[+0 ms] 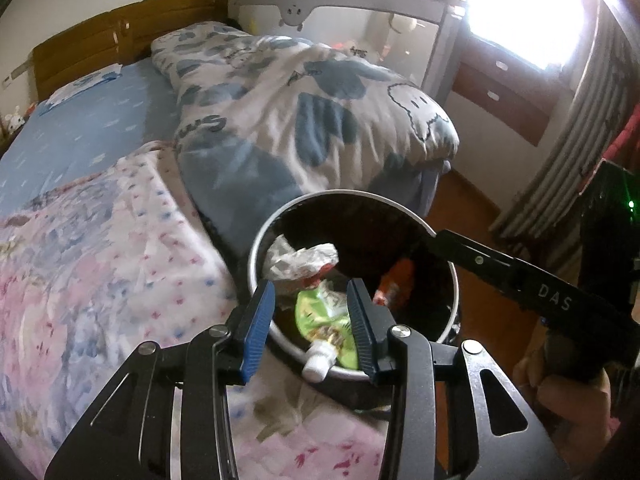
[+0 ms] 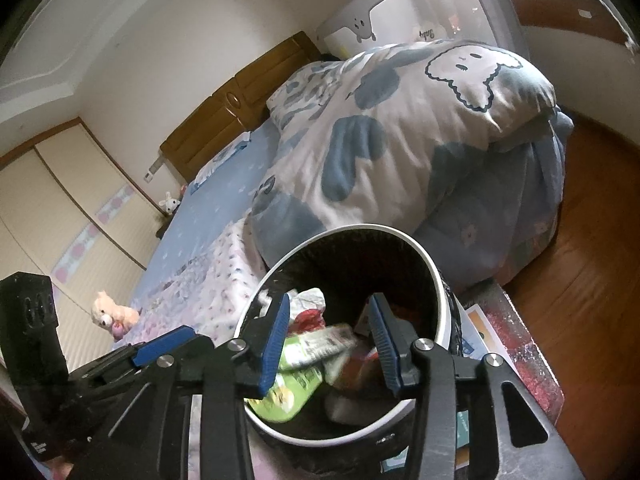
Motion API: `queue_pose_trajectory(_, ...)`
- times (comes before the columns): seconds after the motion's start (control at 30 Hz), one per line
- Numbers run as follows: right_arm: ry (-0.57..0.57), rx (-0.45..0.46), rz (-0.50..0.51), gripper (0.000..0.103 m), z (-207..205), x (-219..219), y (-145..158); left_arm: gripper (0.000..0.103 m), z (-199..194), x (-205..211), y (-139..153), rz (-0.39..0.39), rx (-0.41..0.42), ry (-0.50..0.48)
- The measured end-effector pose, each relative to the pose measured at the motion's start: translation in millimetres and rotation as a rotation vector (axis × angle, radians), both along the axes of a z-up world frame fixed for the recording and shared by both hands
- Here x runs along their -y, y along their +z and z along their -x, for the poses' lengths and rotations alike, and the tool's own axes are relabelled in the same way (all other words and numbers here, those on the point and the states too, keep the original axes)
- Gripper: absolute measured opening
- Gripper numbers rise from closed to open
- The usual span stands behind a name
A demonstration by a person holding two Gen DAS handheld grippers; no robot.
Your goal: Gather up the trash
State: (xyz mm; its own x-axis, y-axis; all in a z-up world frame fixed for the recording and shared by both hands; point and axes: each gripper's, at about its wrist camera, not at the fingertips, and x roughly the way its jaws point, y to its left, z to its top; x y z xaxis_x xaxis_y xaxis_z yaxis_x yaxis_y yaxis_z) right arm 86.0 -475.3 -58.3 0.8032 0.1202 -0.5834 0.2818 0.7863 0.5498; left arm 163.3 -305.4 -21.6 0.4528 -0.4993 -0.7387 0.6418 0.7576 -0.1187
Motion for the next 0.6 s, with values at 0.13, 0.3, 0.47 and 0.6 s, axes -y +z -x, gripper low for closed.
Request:
queue_pose_trajectory(0.13, 0.003, 0.007, 0.004, 0.055, 7, -8, 3, 0.039, 7, -22, 1, 0.019, -0.002, 0.036)
queue_pose_trajectory(0.3, 0.011, 0.03, 0.018, 0.072, 20, -26, 11, 0.046, 21, -61, 3, 0.055, -0.001, 0.112)
queue_pose_trajectory(0.47, 0.035, 0.063, 0.052, 0.081, 35, -56, 24, 0.052, 38, -103, 3, 0.083, 0.006, 0.197)
queue_pose_trajectory(0.6, 0.08, 0.099, 0.105, 0.086, 46, -86, 34, 0.069, 57, -139, 0, 0.094, 0.043, 0.29)
